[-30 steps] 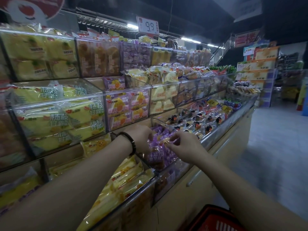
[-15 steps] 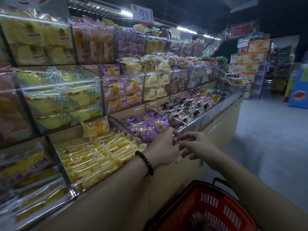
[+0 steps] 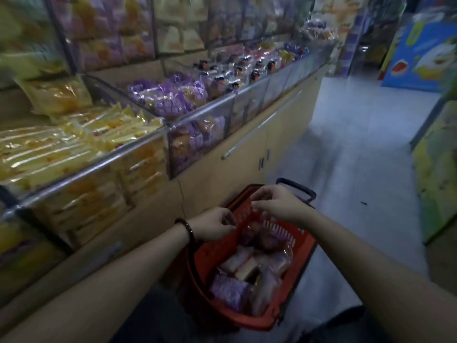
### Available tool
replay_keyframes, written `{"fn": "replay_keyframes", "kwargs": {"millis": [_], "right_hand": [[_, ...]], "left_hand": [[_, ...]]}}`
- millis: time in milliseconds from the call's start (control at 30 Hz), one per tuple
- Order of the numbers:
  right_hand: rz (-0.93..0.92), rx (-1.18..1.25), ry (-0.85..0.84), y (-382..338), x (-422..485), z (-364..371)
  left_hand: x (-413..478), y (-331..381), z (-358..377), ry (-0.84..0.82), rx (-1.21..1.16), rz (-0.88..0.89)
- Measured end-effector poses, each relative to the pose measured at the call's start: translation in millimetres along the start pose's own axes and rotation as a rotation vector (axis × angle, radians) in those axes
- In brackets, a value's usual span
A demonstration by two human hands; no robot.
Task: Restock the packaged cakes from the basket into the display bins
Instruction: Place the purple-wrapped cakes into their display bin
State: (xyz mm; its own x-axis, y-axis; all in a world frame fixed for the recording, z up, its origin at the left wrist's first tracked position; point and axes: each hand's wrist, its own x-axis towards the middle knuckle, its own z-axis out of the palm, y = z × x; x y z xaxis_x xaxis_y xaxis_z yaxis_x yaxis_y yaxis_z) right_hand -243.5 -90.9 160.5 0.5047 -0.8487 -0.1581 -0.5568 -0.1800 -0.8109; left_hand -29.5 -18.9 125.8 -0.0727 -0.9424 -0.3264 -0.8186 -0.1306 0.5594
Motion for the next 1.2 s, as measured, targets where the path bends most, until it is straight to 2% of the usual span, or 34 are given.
{"fn": "replay_keyframes", "kwargs": {"millis": [67,233,300,467,700,900,1000,1100,1200], "right_hand": [[0.035,-0.028,-0.007,30,4,7],[0.121,-0.151,-0.019,91,15,15],[0.166,-0.222,-0.047,110,24,12],[0.28,-0.383,-0.084,151,66,2],[0.33,-0.658,-0.227,211,123,27],[0.366,-0.729,-0.252,253,151,52],[0.436,-0.763,-0.33,258,166,64],[0.449,-0.723,-0.285,268,175,70],[0.454,-0.689,-0.245,277,177,72]], "left_hand": [[17,-9,19,-0.069,0.034,-0.01],[50,-40,71,-0.055,0.072,-0.078],[63,-52,91,-0.123,0.139,-0.118],[100,-57,98,-0.199,0.193,-0.112],[183,-49,121,-0.136,0.144,-0.114],[229,-51,151,-0.144,0.186,-0.168],[233,-66,158,-0.144,0.205,-0.188],[233,-82,169,-0.154,0.165,-0.203],[228,-90,177,-0.089,0.142,-0.188]]}}
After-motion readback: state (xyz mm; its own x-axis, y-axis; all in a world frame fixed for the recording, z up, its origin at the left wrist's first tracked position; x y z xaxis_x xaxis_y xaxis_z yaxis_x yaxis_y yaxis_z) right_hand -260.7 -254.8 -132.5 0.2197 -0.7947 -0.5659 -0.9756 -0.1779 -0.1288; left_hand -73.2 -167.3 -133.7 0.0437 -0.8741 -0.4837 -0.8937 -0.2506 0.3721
